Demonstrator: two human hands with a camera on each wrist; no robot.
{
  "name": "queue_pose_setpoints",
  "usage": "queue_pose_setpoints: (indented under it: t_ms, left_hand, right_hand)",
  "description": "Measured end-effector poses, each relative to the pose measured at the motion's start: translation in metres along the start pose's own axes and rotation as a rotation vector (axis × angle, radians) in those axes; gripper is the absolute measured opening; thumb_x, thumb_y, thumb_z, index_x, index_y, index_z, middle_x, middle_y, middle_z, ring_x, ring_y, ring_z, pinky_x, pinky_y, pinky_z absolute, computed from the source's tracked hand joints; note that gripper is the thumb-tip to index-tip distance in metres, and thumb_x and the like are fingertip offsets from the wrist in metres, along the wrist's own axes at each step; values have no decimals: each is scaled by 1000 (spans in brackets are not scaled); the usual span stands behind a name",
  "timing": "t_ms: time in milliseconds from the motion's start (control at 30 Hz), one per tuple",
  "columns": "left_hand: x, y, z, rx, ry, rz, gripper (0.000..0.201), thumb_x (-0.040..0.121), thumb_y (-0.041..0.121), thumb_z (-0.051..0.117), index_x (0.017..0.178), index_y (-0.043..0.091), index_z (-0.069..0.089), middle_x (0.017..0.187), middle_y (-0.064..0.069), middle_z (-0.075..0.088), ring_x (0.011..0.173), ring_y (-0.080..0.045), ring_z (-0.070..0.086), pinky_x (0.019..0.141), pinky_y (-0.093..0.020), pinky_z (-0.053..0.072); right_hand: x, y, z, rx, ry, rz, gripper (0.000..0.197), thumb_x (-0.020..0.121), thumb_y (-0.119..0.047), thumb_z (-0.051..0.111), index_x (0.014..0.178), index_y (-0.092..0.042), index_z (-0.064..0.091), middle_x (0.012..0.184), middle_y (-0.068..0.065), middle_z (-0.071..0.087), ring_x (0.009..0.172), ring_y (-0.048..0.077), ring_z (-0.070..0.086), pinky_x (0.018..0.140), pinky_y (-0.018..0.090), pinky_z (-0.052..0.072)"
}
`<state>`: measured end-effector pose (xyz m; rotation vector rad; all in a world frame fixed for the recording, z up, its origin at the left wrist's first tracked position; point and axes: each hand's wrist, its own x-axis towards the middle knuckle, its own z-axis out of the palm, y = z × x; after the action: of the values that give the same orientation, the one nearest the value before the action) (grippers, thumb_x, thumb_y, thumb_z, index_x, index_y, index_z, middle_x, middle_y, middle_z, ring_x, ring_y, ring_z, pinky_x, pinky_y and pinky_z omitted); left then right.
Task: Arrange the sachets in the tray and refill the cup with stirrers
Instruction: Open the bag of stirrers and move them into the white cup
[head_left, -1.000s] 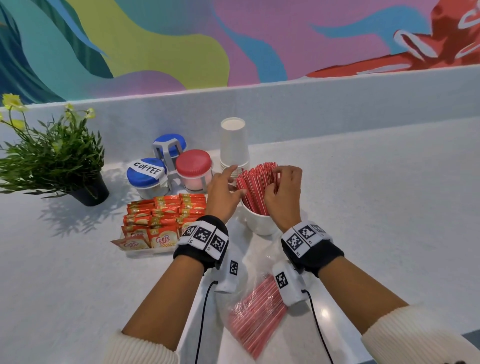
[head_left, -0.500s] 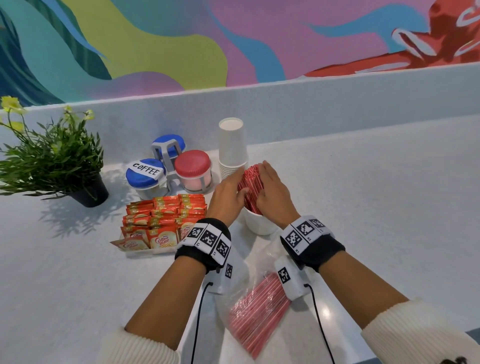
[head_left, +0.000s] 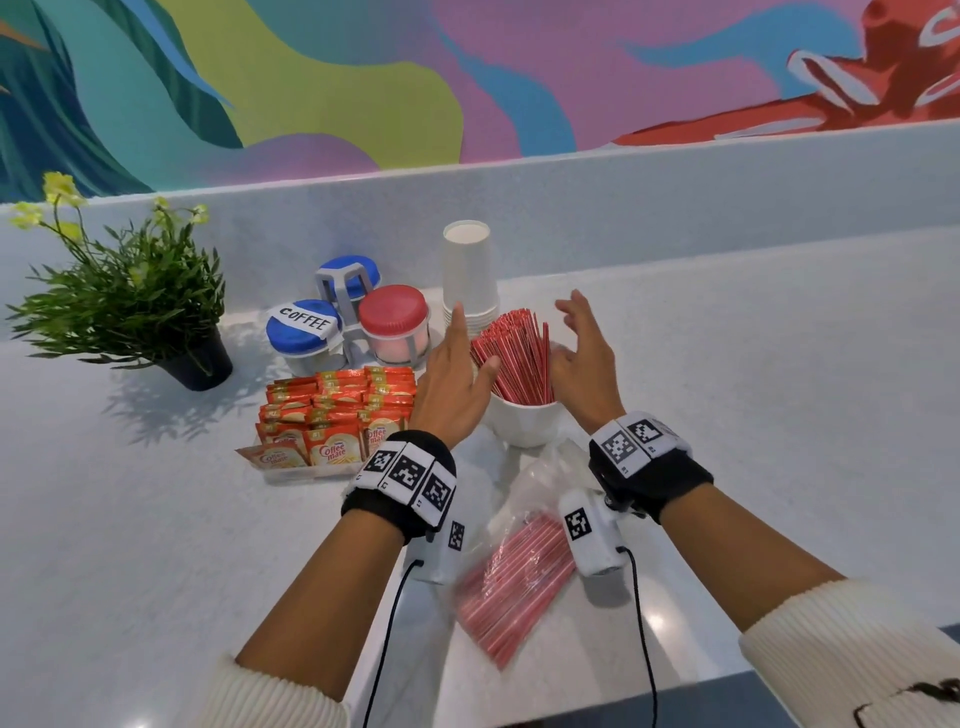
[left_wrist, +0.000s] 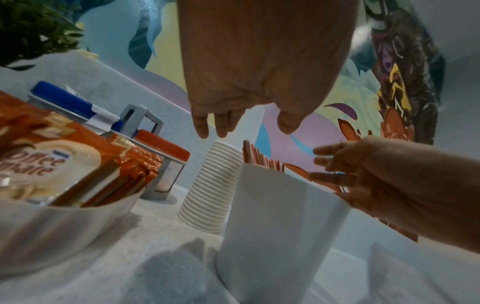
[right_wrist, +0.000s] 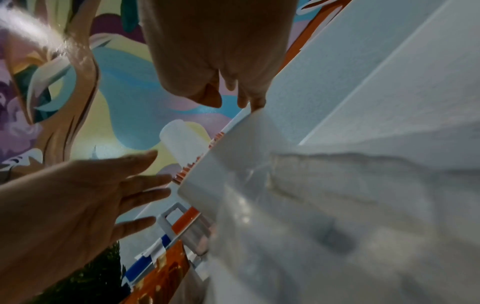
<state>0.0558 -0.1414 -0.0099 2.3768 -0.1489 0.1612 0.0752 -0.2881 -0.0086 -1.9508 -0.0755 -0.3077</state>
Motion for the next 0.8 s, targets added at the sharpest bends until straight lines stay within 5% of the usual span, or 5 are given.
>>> queue_pose_setpoints:
  t_ms: [200, 333, 500, 633, 800]
  left_hand:
    - [-30, 13, 2, -109, 93, -100, 60, 93, 23, 50, 144, 9, 22, 145, -14, 28, 135, -28, 30, 112, -42, 28]
    - [-57, 16, 12, 14, -161, -223, 44, 92, 26, 49, 132, 11, 39, 134, -13, 37, 127, -29, 35, 104, -38, 32]
    - [-86, 13, 25, 265, -588, -351, 58, 88, 41, 57, 134, 10, 40, 137, -12, 41, 127, -27, 41, 101, -35, 36]
    - [-108, 13, 39, 454, -597, -360, 72, 77, 47, 69, 129, 8, 39, 131, -11, 40, 123, -28, 39, 99, -39, 39]
    - [-121, 12, 46, 481, -606, -340, 59, 81, 40, 67, 124, 9, 44, 128, -10, 45, 121, -28, 43, 100, -40, 40]
  right_hand:
    - [-19, 13, -33, 100, 155, 127, 22, 86, 3, 42, 101, -11, 50, 99, 18, 63, 82, 24, 58, 72, 31, 51]
    - [-42, 29, -41, 140, -6, 361, 4, 87, -8, 46, 91, -10, 45, 70, 14, 59, 51, 21, 54, 51, 28, 48]
    - [-72, 45, -38, 68, -326, 403, 20, 88, -6, 48, 70, -8, 56, 63, 10, 58, 50, 19, 54, 52, 26, 48]
    - [-88, 52, -38, -307, -564, 164, 39, 84, -1, 53, 53, -23, 50, 57, -10, 50, 56, 3, 45, 52, 8, 34]
    - [-93, 56, -38, -274, -693, 181, 15, 78, 5, 54, 73, -2, 66, 69, 9, 57, 63, 13, 49, 56, 18, 37]
